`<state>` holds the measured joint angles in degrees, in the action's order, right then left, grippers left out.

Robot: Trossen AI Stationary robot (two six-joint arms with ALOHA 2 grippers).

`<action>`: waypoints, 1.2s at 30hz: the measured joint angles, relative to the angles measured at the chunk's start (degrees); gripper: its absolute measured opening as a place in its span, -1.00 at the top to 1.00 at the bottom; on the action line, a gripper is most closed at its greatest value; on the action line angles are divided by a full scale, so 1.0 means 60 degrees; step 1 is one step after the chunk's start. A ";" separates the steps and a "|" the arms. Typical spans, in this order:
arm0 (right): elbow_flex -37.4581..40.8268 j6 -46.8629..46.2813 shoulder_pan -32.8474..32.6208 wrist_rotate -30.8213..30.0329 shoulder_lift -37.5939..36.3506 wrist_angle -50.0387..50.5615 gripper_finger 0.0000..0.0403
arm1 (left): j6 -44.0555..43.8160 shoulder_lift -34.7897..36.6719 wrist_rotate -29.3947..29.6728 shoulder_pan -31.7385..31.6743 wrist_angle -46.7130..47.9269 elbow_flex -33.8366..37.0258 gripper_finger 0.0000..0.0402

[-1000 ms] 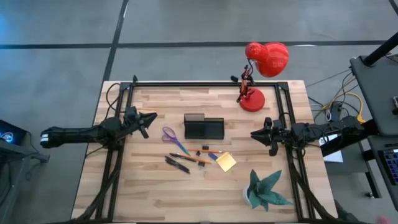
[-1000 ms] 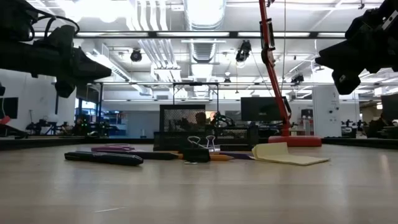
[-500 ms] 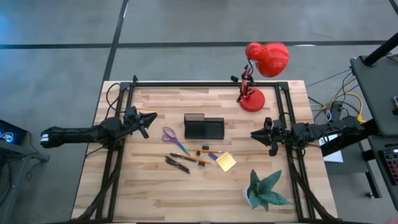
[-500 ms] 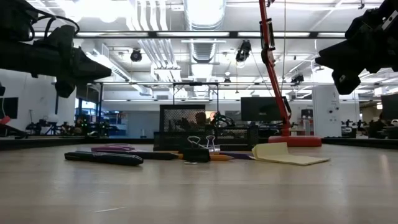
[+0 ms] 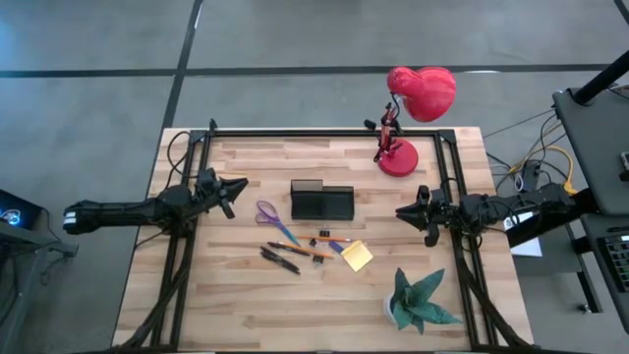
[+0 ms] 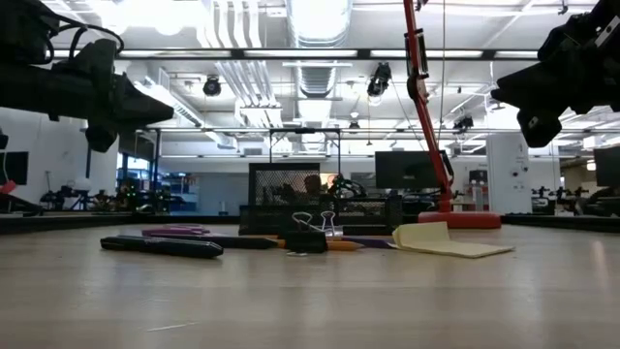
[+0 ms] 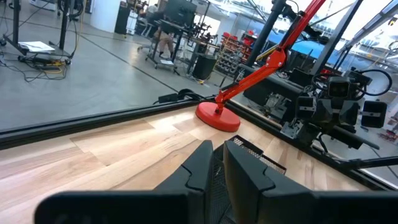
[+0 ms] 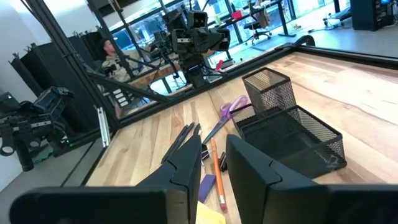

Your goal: Pick and place office supplies into organizer

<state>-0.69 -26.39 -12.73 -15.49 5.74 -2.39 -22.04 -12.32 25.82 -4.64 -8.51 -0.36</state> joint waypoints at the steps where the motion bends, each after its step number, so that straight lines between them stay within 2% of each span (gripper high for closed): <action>1: -0.0004 0.0000 0.0003 0.0000 0.0000 0.0000 0.66 | 0.0000 -0.0004 0.0000 0.0000 0.0000 0.0000 0.88; 27: -0.0001 0.0000 0.0003 -0.0006 0.0004 0.0000 0.66 | 0.0004 -0.0004 0.0000 0.0000 0.0000 0.0000 0.88; 31: -0.0004 -0.0136 0.0007 -0.0766 0.0018 -0.0068 0.66 | 0.0004 -0.0004 0.0000 0.0000 0.0000 0.0000 0.88; 34: 0.0000 -0.1001 0.0007 -0.0886 -0.0011 -0.0183 0.66 | 0.0001 -0.0004 0.0002 0.0000 0.0001 0.0000 0.88; 36: 0.0000 -0.2151 0.0007 -0.1157 0.0010 -0.0386 0.66 | 0.0002 -0.0004 0.0001 0.0000 0.0002 0.0000 0.88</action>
<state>-0.69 -39.30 -12.69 -22.42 5.80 -4.71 -22.03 -12.34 25.83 -4.64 -8.50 -0.36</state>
